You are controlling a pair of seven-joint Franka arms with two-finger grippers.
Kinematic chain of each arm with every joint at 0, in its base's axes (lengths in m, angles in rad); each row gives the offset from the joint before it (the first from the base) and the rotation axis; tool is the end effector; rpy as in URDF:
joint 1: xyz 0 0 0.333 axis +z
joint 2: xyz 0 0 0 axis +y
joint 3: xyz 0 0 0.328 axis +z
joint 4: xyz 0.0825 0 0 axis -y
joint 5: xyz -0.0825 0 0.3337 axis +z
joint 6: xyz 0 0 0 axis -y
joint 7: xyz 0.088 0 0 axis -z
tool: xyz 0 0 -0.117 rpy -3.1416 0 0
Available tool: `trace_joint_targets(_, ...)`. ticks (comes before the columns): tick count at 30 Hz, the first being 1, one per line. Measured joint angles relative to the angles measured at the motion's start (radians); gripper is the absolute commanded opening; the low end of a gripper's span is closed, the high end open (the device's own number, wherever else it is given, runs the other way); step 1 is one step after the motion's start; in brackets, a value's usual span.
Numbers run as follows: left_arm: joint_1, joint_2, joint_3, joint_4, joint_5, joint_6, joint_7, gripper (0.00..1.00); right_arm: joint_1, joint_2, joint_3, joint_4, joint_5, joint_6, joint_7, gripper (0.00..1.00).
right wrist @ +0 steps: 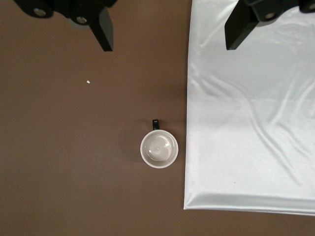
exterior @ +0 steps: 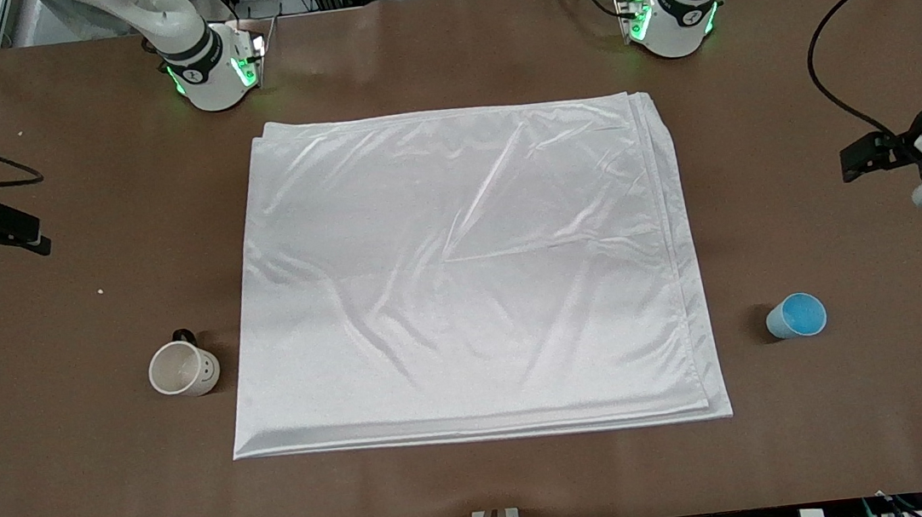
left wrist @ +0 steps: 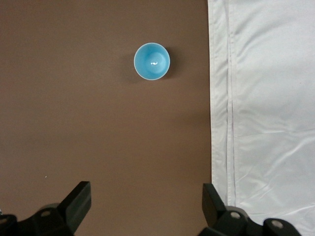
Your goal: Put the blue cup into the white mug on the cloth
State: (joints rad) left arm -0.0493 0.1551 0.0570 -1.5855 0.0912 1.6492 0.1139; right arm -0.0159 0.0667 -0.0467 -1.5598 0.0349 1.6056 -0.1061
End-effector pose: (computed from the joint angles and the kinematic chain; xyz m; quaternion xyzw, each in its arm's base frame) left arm 0.5519 0.0120 0.5454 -0.9960 0.0587 0.0485 0.0468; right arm 0.5267 -0.0281 0.5998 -0.9996 -0.0210 0.0090 0.0167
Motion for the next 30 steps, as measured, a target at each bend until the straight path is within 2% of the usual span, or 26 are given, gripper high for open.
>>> trace_joint_targets(6, 0.005, 0.098, 0.007, 0.066, 0.005, 0.006, 0.0, 1.0, -0.007, 0.018, -0.003, -0.079, 0.0, 0.082, 0.0, 1.0)
trace_joint_targets(13, 0.016, 0.191, 0.013, 0.096, 0.007, 0.023, 0.0, 1.0, -0.009, 0.069, -0.003, -0.13, 0.0, 0.148, 0.0, 1.0)
trace_joint_targets(22, 0.054, 0.329, 0.015, 0.1, 0.007, 0.192, -0.001, 1.0, -0.009, 0.146, -0.002, -0.152, 0.0, 0.229, 0.0, 1.0)
trace_joint_targets(30, 0.101, 0.418, 0.014, 0.107, 0.007, 0.298, 0.005, 1.0, -0.004, 0.166, 0.003, -0.275, 0.0, 0.414, 0.0, 1.0)
